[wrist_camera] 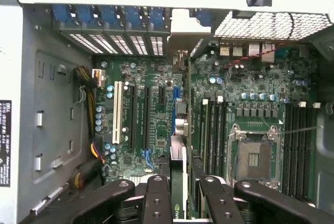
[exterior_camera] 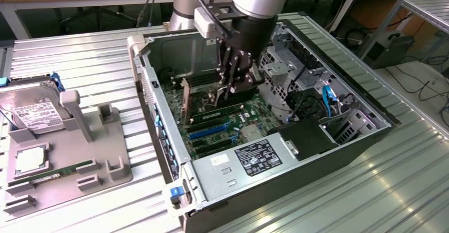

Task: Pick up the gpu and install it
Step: 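Insert the gpu into the slot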

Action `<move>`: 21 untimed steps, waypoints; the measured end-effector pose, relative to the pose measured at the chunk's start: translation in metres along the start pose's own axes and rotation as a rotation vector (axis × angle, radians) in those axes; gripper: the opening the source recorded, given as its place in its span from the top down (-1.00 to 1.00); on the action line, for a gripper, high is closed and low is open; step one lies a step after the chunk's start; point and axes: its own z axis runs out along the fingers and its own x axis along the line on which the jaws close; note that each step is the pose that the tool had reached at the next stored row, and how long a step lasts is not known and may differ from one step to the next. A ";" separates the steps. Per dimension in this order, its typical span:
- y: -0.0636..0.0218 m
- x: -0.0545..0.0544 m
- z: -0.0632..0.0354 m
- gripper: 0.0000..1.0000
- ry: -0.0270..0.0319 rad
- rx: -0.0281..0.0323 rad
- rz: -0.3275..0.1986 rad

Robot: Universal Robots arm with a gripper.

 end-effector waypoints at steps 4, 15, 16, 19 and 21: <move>0.0042 0.005 0.0033 0.47 -0.0002 0.0003 0.000; 0.0148 0.003 0.0253 0.47 -0.0015 0.0028 0.023; 0.0176 0.003 0.0283 0.47 -0.0015 0.0041 0.023; 0.0197 0.002 0.0320 0.47 -0.0015 0.0087 0.025; 0.0196 0.001 0.0347 0.47 -0.0015 0.0131 0.026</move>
